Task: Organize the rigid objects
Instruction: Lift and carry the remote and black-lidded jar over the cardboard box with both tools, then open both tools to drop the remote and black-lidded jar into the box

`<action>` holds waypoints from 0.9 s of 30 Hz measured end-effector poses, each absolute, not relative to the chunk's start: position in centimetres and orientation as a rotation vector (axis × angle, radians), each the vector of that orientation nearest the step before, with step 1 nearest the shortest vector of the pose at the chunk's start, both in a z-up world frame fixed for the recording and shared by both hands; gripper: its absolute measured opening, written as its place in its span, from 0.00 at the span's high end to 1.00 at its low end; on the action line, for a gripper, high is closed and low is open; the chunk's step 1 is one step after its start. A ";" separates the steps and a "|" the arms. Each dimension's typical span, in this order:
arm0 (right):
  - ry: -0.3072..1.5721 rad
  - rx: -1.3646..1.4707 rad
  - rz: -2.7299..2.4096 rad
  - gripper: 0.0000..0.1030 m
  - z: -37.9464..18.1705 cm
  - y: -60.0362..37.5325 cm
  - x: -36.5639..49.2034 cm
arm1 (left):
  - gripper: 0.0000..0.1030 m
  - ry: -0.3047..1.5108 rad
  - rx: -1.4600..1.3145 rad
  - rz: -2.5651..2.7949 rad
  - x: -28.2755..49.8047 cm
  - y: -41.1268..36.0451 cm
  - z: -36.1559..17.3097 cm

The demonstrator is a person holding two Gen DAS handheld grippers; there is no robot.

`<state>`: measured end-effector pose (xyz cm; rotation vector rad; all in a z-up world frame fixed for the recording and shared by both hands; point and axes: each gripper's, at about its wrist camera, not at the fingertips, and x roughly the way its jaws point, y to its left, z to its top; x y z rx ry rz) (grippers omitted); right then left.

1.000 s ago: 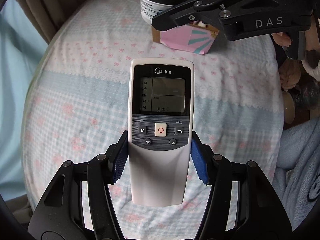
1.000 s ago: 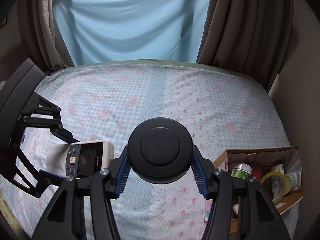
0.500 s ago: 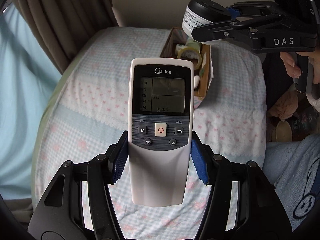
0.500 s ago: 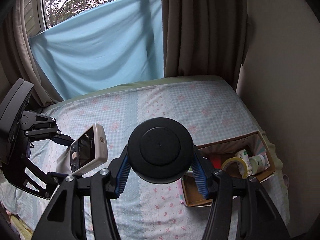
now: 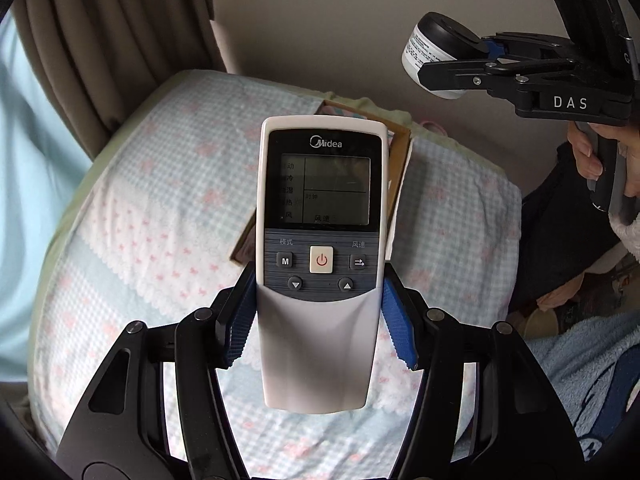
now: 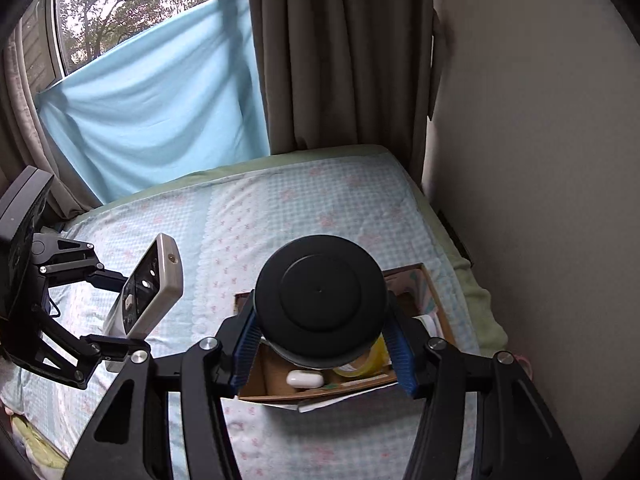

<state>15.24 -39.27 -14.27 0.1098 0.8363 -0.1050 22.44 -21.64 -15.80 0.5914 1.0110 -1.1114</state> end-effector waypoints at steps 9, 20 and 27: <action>0.914 0.155 -0.128 0.49 -19.4 -46.6 17.6 | 0.47 1.085 0.543 -1.115 24.3 -29.9 -21.0; 0.976 0.186 -0.157 0.49 -28.7 -50.8 23.1 | 0.47 1.146 0.569 -1.003 26.4 -34.1 -29.5; 0.970 0.196 -0.129 0.49 -32.2 -50.3 26.1 | 0.47 1.191 0.577 -0.967 25.9 -35.0 -32.8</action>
